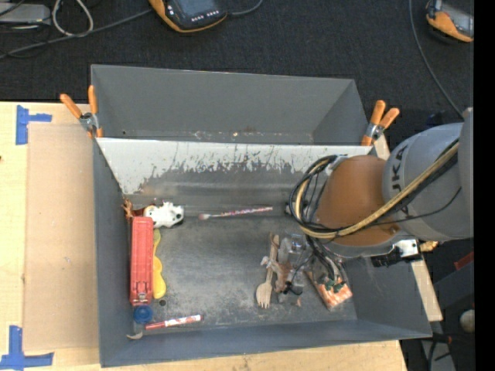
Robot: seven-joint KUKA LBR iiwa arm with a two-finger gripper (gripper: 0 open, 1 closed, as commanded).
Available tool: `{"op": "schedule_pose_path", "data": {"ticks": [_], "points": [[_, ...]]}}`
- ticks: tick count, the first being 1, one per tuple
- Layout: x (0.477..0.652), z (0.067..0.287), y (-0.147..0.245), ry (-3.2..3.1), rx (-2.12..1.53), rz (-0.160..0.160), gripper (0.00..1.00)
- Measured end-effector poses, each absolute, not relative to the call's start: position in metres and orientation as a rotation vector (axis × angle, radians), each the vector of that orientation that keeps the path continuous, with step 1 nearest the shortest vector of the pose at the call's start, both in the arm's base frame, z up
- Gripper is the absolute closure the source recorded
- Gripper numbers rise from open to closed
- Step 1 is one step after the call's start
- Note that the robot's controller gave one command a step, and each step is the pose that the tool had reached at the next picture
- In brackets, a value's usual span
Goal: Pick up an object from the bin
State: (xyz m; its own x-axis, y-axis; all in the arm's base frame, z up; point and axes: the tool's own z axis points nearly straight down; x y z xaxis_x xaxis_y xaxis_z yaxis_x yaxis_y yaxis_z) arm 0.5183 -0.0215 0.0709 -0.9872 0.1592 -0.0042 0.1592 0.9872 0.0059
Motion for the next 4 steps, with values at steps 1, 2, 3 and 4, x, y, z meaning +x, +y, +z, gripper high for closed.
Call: {"op": "schedule_pose_path", "data": {"ticks": [1, 2, 3, 4], "points": [[0.5182, 0.0709, -0.0217, 3.127, 0.253, 0.009, 1.0], [0.5182, 0.0709, -0.0218, 3.127, 0.254, 0.01, 1.0], [0.5182, 0.0708, -0.0218, 3.127, 0.256, 0.01, 1.0], [0.5182, 0.0708, -0.0219, 3.126, 0.258, 0.01, 1.0]]}}
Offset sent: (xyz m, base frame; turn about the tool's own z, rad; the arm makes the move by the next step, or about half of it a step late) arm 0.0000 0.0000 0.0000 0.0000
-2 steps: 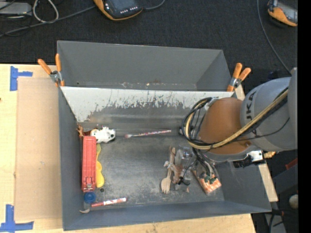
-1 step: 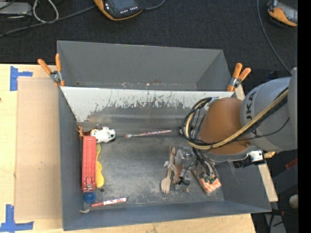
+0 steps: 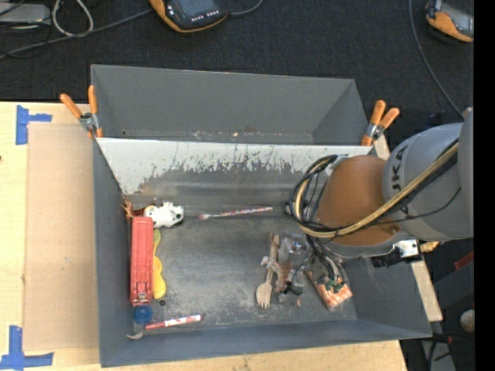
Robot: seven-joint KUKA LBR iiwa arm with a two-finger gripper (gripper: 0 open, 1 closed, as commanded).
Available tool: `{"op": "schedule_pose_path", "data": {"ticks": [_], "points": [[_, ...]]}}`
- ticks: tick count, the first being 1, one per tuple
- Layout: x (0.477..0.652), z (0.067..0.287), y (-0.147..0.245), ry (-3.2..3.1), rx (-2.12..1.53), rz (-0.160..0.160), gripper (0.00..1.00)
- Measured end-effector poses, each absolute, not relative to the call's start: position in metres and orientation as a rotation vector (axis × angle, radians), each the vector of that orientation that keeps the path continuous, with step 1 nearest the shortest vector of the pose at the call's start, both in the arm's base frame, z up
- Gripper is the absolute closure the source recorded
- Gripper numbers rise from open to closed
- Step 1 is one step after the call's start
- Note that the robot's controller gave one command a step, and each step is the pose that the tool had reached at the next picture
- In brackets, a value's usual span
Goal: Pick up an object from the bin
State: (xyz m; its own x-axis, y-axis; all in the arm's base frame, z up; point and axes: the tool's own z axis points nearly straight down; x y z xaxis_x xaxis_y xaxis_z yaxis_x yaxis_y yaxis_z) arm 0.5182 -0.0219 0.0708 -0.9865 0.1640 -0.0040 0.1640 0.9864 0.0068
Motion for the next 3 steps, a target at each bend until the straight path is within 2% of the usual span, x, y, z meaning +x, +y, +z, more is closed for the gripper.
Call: {"op": "schedule_pose_path", "data": {"ticks": [3], "points": [[0.5182, 0.0708, -0.0221, 3.126, 0.262, 0.011, 1.0]]}}
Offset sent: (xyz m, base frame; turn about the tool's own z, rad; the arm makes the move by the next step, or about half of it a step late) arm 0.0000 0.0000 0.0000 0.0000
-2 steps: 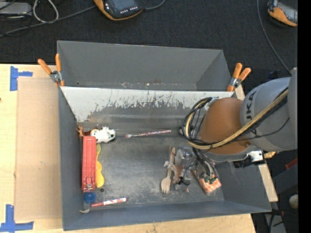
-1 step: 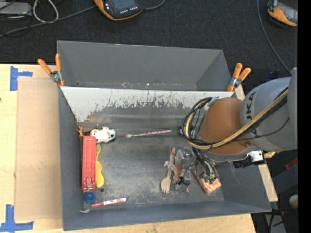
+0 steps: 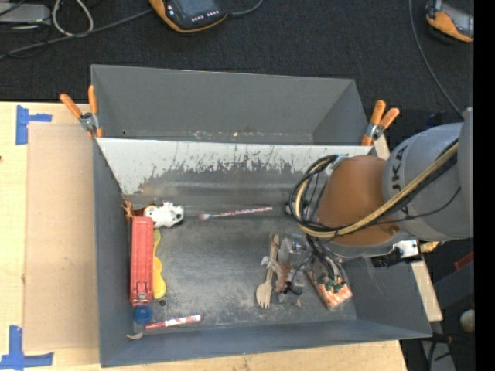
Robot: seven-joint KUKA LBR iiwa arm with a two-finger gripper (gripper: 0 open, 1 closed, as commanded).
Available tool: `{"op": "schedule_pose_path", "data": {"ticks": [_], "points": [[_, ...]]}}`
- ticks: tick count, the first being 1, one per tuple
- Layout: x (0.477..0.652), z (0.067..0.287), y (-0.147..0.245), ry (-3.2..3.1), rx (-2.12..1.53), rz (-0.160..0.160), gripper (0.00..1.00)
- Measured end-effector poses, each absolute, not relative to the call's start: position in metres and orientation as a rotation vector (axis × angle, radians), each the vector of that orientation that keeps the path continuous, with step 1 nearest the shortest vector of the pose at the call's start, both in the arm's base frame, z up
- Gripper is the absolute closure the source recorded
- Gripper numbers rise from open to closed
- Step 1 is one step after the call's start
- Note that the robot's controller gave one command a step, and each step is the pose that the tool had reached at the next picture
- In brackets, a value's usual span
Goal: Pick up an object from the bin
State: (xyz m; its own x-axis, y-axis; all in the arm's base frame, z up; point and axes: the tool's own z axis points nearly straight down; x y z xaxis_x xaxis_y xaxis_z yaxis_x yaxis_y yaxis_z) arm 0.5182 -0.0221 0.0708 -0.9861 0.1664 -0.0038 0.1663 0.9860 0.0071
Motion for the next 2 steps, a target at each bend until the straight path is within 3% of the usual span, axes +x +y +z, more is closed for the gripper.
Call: {"op": "schedule_pose_path", "data": {"ticks": [2], "points": [[0.5182, 0.0708, -0.0221, 3.126, 0.263, 0.011, 1.0]]}}
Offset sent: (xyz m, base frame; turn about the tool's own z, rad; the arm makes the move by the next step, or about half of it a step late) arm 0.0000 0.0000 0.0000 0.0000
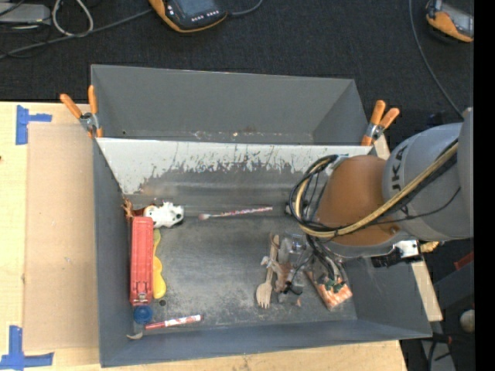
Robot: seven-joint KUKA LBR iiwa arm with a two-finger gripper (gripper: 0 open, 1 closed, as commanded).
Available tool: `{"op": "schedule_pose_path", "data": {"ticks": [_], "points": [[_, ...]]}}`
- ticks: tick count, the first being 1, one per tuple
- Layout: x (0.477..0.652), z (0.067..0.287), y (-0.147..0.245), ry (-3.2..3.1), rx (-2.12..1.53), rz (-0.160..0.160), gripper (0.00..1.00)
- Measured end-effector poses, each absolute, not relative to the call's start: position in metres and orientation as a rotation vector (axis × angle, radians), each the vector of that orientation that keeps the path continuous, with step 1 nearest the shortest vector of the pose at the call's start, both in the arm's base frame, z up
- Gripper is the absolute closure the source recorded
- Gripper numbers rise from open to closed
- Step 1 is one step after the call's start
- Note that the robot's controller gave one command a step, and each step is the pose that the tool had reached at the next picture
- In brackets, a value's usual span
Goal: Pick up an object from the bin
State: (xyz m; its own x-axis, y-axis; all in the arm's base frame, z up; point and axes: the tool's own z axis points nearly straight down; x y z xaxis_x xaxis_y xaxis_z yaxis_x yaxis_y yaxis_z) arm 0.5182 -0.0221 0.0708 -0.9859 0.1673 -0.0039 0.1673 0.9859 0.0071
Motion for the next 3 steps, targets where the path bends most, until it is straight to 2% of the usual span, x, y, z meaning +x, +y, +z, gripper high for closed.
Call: {"op": "schedule_pose_path", "data": {"ticks": [1, 2, 3], "points": [[0.5179, 0.0702, -0.0226, 3.126, 0.264, 0.009, 0.0], [0.5182, 0.0706, -0.0228, 3.125, 0.265, 0.009, 1.0], [0.5182, 0.0706, -0.0229, 3.125, 0.266, 0.009, 1.0]]}}
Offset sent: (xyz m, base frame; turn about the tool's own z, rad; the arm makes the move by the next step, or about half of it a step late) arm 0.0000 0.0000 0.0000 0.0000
